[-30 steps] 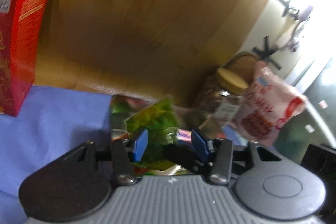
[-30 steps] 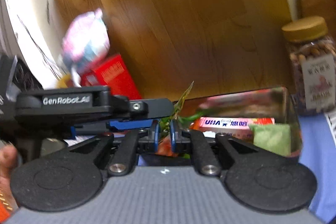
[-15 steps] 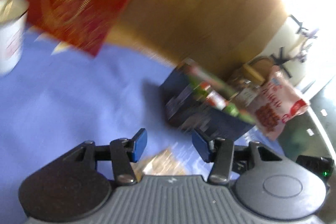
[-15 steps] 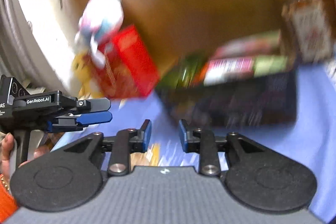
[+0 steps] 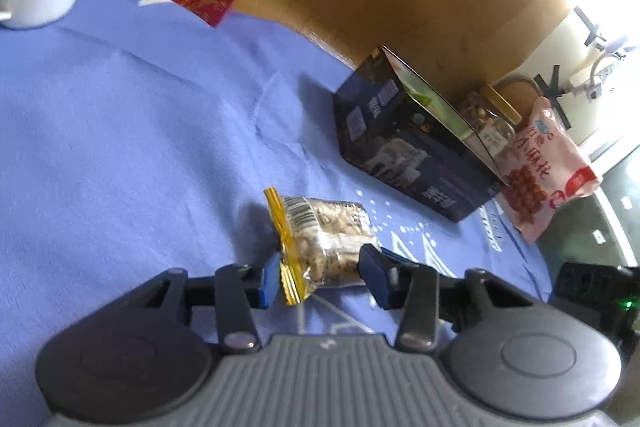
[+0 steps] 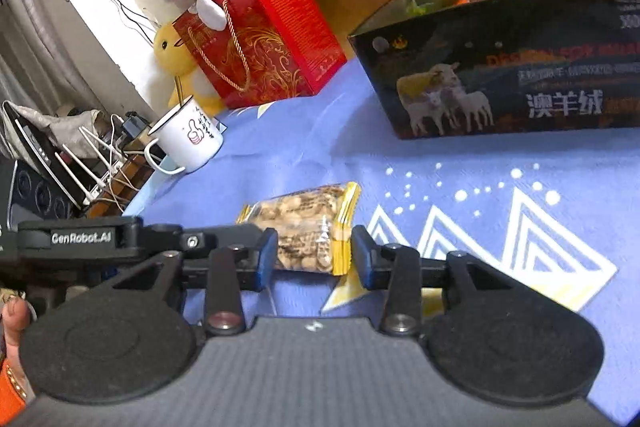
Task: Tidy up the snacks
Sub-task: 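Grasp the yellow-edged nut pack with the left gripper, then lower the nut pack into the tin box and open the left gripper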
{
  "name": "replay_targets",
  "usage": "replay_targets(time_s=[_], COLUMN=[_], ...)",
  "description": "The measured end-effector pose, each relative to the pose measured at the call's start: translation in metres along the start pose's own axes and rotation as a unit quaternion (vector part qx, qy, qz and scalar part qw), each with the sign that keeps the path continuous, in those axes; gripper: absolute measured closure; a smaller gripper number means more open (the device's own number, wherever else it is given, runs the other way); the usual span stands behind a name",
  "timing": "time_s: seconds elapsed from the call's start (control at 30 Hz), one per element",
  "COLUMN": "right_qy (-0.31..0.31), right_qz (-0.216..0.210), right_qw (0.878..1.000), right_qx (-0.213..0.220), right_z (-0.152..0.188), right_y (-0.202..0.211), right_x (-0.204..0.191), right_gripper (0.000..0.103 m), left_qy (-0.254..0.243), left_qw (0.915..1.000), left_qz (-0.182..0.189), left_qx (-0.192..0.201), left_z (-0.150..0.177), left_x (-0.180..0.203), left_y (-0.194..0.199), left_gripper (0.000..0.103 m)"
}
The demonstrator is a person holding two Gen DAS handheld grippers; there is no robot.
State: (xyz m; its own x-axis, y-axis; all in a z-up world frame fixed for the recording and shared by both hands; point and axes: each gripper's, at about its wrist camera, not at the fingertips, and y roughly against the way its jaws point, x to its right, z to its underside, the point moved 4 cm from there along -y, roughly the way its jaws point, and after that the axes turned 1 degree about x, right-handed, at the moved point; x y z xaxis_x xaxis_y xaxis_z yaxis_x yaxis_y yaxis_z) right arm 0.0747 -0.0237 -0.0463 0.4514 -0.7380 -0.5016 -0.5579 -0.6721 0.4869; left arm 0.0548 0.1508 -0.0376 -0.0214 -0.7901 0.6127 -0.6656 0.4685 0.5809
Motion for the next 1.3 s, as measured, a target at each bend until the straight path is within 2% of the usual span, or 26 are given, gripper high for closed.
replay_targets(time_s=[0.07, 0.2, 0.37, 0.57, 0.8, 0.97, 1.07, 1.1, 1.17, 1.23, 1.3], right_qy=[-0.012, -0.033, -0.032, -0.014, -0.005, -0.002, 0.009, 0.019, 0.036, 0.038, 0.031], right_qz=[0.0, 0.001, 0.018, 0.04, 0.076, 0.113, 0.144, 0.16, 0.194, 0.199, 0.192], right_qw=[1.0, 0.999, 0.997, 0.99, 0.979, 0.973, 0.97, 0.968, 0.958, 0.952, 0.951], right_qx=[0.004, 0.02, 0.061, 0.135, 0.191, 0.2, 0.196, 0.194, 0.206, 0.232, 0.241], right_z=[0.001, 0.004, -0.004, -0.034, -0.082, -0.106, -0.11, -0.111, -0.111, -0.109, -0.107], right_y=[0.004, 0.015, 0.035, 0.071, 0.091, 0.082, 0.072, 0.068, 0.067, 0.075, 0.082], right_x=[0.003, 0.009, 0.012, 0.019, 0.048, 0.08, 0.098, 0.102, 0.106, 0.108, 0.111], right_gripper=[0.06, 0.073, 0.073, 0.073, 0.073, 0.073, 0.068, 0.059, 0.05, 0.05, 0.05], left_qy=[-0.005, -0.021, -0.052, -0.106, -0.134, -0.131, -0.132, -0.133, -0.139, -0.144, -0.147], left_qw=[1.0, 0.9996, 0.9978, 0.9923, 0.9876, 0.9889, 0.9903, 0.9903, 0.9894, 0.989, 0.9887], left_qz=[0.003, 0.014, 0.041, 0.062, 0.08, 0.07, 0.042, 0.038, 0.04, 0.033, 0.024], left_qx=[-0.003, -0.01, -0.002, 0.016, 0.015, -0.002, -0.012, -0.012, -0.005, 0.005, 0.013], left_z=[0.002, 0.003, -0.011, -0.045, -0.087, -0.103, -0.104, -0.104, -0.103, -0.102, -0.101], left_x=[0.006, 0.025, 0.058, 0.112, 0.156, 0.164, 0.162, 0.159, 0.159, 0.159, 0.16], left_y=[-0.001, -0.006, -0.008, -0.021, -0.066, -0.114, -0.139, -0.141, -0.139, -0.135, -0.129], left_gripper=[0.062, 0.062, 0.062, 0.062, 0.062, 0.062, 0.059, 0.059, 0.057, 0.057, 0.057])
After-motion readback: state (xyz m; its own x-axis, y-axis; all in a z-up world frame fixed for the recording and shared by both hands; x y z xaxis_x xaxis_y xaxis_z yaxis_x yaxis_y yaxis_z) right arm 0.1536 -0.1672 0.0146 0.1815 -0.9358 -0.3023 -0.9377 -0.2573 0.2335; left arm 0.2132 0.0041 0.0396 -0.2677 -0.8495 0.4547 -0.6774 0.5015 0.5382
